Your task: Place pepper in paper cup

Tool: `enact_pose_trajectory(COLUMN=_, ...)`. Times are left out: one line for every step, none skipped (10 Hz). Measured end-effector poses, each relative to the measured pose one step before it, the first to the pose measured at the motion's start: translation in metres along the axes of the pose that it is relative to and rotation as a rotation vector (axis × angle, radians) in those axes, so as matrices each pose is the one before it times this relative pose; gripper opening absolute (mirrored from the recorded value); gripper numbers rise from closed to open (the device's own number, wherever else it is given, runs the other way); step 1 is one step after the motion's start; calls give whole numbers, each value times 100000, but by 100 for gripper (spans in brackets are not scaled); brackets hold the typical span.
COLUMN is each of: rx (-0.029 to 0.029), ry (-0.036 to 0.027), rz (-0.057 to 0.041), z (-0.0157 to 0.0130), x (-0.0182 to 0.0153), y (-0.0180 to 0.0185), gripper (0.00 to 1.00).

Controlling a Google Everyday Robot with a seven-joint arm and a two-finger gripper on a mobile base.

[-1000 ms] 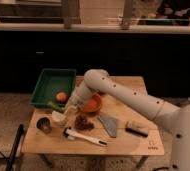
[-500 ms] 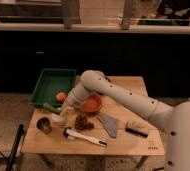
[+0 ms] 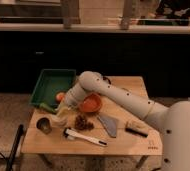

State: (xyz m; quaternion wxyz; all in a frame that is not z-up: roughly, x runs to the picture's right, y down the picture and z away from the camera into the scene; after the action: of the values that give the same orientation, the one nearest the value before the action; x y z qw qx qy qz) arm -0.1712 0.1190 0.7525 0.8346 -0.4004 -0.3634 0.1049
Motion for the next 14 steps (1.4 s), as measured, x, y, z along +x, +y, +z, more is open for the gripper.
enact_pose_trajectory(rx=-116, ry=-1699, rz=-1742, z=110, x=-425, y=-316, gripper=0)
enact_pose_trajectory(rx=-380, ry=-1574, rz=-1381, z=159, x=-236, y=-265, gripper=0)
enact_pose_trajectory(rx=-1159, ry=-2074, rz=-1935, z=399, x=-558, y=-117, gripper=0)
enact_pose_trajectory(rx=-1045, ry=-2367, rz=-1327, z=188, x=-262, y=-4, gripper=0)
enact_pose_trajectory(rx=-1026, ry=-4114, rz=-1550, z=47, x=-227, y=3, gripper=0)
enact_pose_trajectory(rx=-1096, ry=-4827, rz=-1345, z=61, x=-14, y=126, gripper=0)
enact_pose_trajectory(rx=-897, ry=-5110, rz=-897, z=-13, x=155, y=304, gripper=0)
enact_pose_trajectory(rx=-78, ry=-4621, rz=-232, z=-390, x=435, y=343, gripper=0)
enact_pose_trajectory(rx=-73, ry=-2134, rz=-140, z=-202, x=266, y=281, gripper=0)
enact_pose_trajectory(rx=-20, ry=-2484, rz=109, z=-223, x=417, y=327, gripper=0)
enact_pose_trajectory(rx=704, ry=-1805, rz=626, z=-621, x=618, y=129, gripper=0)
enact_pose_trajectory(rx=18, ry=-2901, rz=325, z=32, x=438, y=9, gripper=0)
enact_pose_trajectory(rx=-94, ry=-2213, rz=197, z=151, x=255, y=-96, gripper=0)
enact_pose_trajectory(rx=-21, ry=-688, rz=-132, z=107, x=-151, y=-272, gripper=0)
